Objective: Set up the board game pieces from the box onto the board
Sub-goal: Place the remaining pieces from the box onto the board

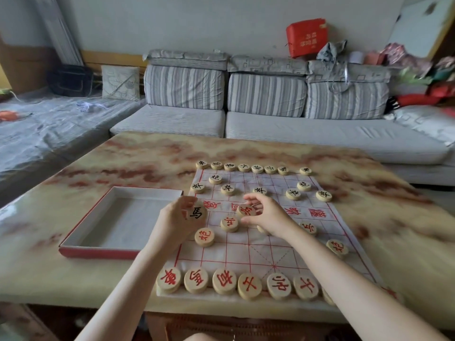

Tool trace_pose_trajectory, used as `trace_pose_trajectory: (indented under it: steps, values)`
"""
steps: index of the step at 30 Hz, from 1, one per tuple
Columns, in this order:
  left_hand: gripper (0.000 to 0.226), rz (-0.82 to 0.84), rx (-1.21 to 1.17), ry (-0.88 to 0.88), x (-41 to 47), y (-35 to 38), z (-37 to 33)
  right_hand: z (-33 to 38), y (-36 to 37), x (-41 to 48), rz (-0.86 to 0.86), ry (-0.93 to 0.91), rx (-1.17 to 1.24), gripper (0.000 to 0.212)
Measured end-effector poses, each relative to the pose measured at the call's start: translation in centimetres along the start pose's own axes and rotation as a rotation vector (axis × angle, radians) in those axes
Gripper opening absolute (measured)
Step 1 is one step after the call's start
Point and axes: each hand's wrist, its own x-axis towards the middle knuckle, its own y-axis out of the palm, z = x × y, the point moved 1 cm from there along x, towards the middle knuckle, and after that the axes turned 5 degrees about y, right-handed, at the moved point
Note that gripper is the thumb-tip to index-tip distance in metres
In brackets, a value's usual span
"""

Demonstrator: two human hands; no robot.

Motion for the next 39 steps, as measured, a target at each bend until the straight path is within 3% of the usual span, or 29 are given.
trace_pose_trajectory:
  steps: [4,10,20,33,39]
  values:
    - [0.058,0.048,-0.008,0.015,0.4,2.3,-1.6,-1.8,-2.7,-1.4,-0.043,0.028,-0.002,0.058]
    - [0.045,0.101,-0.019,0.069,0.9,6.1,-4.1,-5.5,-6.8,-3.4,-0.121,0.093,0.018,0.057]
    - [0.045,0.228,-0.041,0.127,2.8,12.5,-7.6,-14.7,-14.7,-5.8,-0.391,0.308,-0.042,0.058]
    - [0.047,0.261,-0.030,0.127,3.4,14.3,-7.6,-16.7,-14.6,-5.3,-0.301,0.301,-0.044,0.059]
    - [0.048,0.278,-0.045,0.120,3.9,14.8,-7.9,-17.2,-15.3,-5.2,-0.287,0.323,0.037,0.049]
